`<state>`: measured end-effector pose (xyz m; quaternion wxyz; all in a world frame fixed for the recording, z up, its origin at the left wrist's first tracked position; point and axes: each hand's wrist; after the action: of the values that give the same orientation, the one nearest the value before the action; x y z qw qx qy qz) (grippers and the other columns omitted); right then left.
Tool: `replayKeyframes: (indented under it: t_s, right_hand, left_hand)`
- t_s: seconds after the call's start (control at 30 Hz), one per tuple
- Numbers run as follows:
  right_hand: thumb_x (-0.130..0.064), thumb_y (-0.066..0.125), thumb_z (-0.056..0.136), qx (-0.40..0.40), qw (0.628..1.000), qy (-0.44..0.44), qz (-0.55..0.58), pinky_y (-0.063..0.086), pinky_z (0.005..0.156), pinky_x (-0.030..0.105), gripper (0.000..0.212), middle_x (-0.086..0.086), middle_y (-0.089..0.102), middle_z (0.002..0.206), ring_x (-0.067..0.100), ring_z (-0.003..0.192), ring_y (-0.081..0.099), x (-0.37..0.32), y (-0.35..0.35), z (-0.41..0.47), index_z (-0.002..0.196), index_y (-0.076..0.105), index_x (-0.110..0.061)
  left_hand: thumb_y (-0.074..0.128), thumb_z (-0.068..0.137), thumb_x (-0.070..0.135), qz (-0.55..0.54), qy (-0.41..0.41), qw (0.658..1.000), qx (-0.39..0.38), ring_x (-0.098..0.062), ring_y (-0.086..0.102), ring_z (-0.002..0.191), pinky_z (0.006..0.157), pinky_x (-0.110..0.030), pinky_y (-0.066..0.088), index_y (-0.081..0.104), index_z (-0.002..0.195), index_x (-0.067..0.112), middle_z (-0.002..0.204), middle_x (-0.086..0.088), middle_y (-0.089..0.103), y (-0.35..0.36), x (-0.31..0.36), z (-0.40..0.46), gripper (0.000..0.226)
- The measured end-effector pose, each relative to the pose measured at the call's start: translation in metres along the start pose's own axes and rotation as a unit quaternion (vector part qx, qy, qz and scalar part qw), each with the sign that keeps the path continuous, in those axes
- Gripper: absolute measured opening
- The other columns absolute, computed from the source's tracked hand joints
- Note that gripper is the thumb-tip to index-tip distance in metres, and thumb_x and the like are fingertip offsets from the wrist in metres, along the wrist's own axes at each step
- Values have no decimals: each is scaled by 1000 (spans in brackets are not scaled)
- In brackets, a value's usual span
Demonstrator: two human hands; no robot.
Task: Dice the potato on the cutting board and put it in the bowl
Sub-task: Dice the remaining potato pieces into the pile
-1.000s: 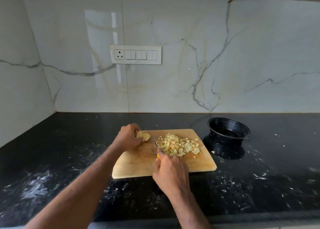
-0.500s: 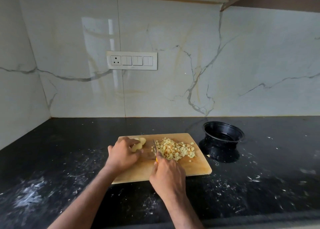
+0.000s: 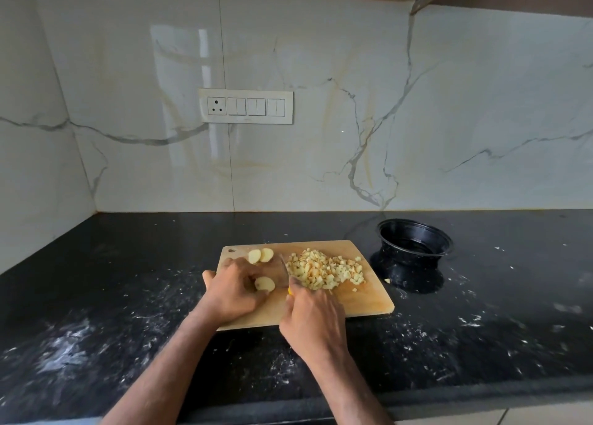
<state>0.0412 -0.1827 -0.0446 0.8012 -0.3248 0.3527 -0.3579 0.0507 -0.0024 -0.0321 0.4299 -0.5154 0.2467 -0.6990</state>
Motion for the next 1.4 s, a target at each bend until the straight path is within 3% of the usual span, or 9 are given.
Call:
replayKeyframes:
  t_s: [0.17,0.27,0.37,0.7,0.9,1.03,1.17,1.27,1.4]
  right_hand:
    - [-30,50,100,-19,1000,-16,-2,55,78,27,40,-7,75,89,9,74,67,3,2,0,138,59,-22]
    - [-31,53,100,-17,999,-30,-10,26,54,6,40,-10,75,90,1,62,51,-1,0,-3,138,59,-25]
    - [-31,57,98,-21,999,-29,-20,11,47,7,36,-11,73,80,0,54,40,-5,-1,-4,134,64,-26]
    - [-21,53,99,-96,995,-30,28,33,51,20,17,-12,55,64,2,49,45,-5,-5,1,91,67,-18]
    - [-26,51,102,-143,989,-33,23,30,42,14,24,-9,62,70,5,51,54,5,-27,-18,103,71,-13]
    - [-22,55,96,-162,986,-24,35,26,35,14,27,-10,75,103,2,41,43,18,-49,-14,115,73,-16]
    - [-22,56,94,-117,990,9,78,26,34,16,33,-23,67,78,3,41,48,15,-43,-3,123,71,-23]
    - [-26,55,96,-90,994,9,60,27,43,15,31,-15,73,115,0,48,44,1,-22,3,122,71,-23]
    - [-30,55,98,-69,997,13,39,19,45,11,28,-11,75,94,5,57,47,-9,0,0,120,71,-24]
  left_hand:
    - [64,65,56,-2,-34,999,-6,-12,59,99,94,-51,46,71,90,55,91,19,67,1,-1,1,25]
    - [68,71,51,5,-16,1000,-3,-14,57,96,93,-51,46,72,94,52,90,17,63,3,-1,3,24]
    - [75,77,43,9,-27,1000,2,-16,59,97,94,-50,47,76,99,40,91,14,66,6,-3,5,23]
    - [77,75,45,30,-65,996,44,-11,58,97,90,-43,35,78,95,31,86,18,67,13,-4,8,24]
    - [77,75,47,13,-69,997,38,-7,54,93,83,-38,26,75,104,47,81,25,59,12,-5,8,29]
    - [76,77,48,11,-74,997,30,-6,54,98,90,-40,29,75,109,46,88,25,62,10,-3,6,32]
    - [76,76,45,-1,-72,997,24,-7,55,95,87,-37,27,75,112,44,85,22,63,7,-3,4,36]
    - [79,72,42,-12,-75,996,40,-6,59,93,84,-35,31,77,98,42,81,20,65,6,-4,3,26]
    - [80,71,42,-11,-82,995,53,-8,58,87,82,-36,34,69,74,37,75,18,65,9,-8,5,13]
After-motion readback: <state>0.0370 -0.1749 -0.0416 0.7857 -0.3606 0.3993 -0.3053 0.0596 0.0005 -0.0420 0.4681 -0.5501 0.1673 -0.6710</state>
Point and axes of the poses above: each hand's wrist, its own z-axis towards the middle knuckle, its own y-axis out of the palm, x = y × z
